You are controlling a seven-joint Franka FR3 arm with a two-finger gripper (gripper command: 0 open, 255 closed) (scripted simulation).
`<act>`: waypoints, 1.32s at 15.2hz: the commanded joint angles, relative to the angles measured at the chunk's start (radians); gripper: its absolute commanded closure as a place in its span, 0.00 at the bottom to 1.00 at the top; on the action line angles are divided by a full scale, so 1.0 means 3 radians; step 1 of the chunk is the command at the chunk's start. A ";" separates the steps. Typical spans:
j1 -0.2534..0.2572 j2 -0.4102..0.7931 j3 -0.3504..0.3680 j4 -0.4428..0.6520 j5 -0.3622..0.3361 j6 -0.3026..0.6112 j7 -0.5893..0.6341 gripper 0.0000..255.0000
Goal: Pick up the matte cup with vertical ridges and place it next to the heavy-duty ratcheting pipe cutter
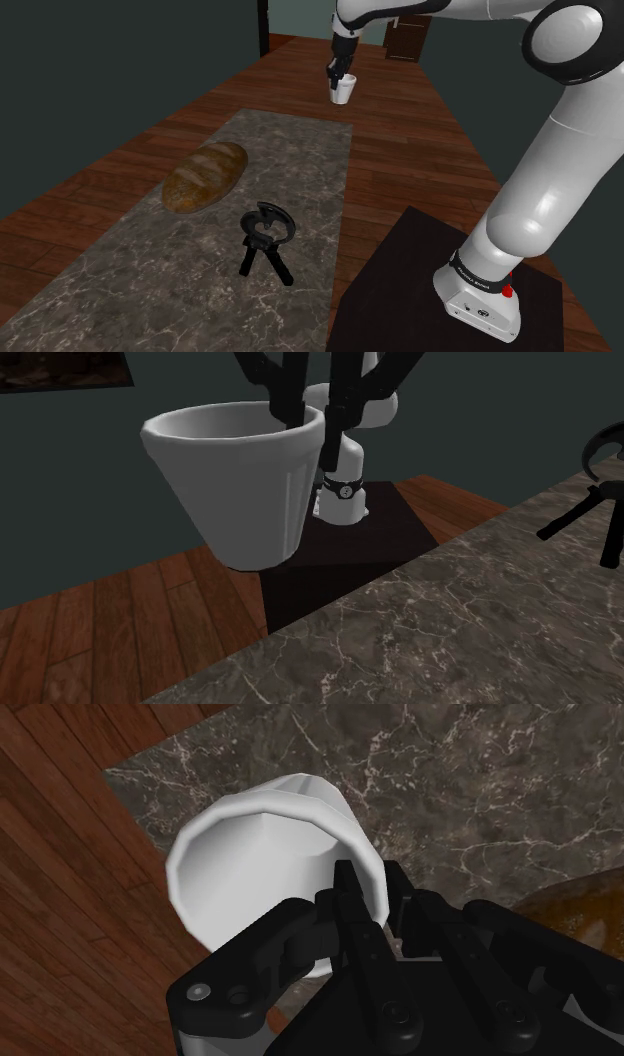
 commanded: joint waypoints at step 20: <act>0.0042 0.0129 0.0034 0.1049 0.0016 -0.0924 -0.0008 1.00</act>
